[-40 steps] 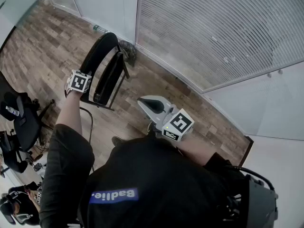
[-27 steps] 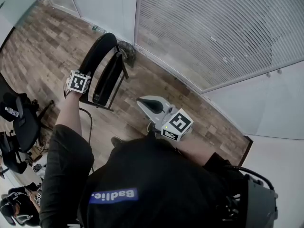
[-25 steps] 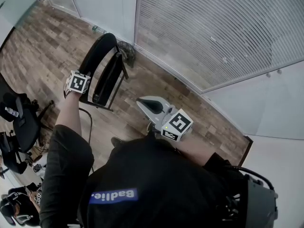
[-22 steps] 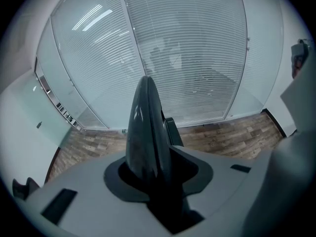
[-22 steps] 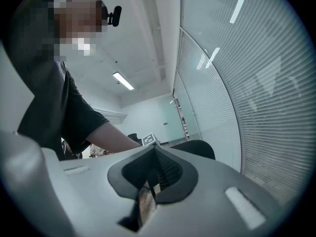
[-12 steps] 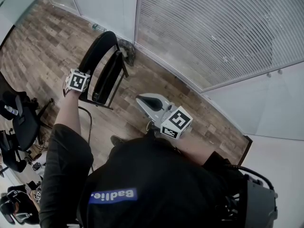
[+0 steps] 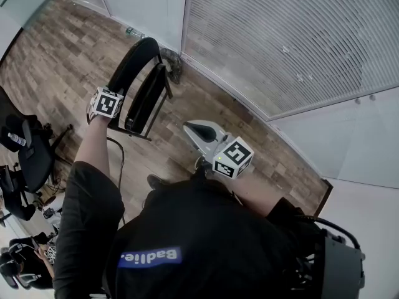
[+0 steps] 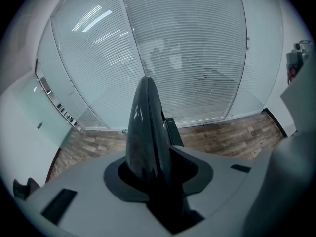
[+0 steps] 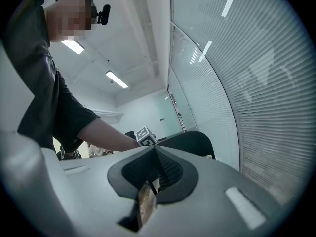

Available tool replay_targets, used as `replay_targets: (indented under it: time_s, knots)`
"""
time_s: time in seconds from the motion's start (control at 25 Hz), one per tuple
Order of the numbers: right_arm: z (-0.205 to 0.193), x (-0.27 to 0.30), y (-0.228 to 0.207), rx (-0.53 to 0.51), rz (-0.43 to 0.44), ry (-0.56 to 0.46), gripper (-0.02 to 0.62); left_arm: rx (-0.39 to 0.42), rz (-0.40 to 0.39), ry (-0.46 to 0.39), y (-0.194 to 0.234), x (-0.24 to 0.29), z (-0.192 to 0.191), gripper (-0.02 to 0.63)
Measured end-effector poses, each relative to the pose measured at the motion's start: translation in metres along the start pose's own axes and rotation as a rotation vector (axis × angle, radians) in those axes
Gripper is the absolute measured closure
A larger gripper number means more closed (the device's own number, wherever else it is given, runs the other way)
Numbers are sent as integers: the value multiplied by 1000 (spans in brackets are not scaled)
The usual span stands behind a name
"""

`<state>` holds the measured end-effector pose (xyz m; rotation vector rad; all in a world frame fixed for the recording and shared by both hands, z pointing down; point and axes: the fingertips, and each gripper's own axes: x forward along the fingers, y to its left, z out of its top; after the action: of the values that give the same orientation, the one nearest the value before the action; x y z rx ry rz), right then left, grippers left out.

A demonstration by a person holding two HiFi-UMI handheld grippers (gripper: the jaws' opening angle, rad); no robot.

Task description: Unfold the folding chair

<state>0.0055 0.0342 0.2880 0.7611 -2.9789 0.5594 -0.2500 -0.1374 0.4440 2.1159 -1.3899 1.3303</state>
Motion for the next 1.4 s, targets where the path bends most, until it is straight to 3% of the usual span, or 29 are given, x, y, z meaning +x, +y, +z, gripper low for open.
replay_targets:
  time_s: [0.24, 1.4]
  knots:
    - [-15, 7, -9, 37, -7, 22, 592, 28, 8, -22, 2, 5, 5, 497]
    - [-83, 52, -46, 215, -55, 102, 592, 12, 18, -3, -6, -1, 3, 495]
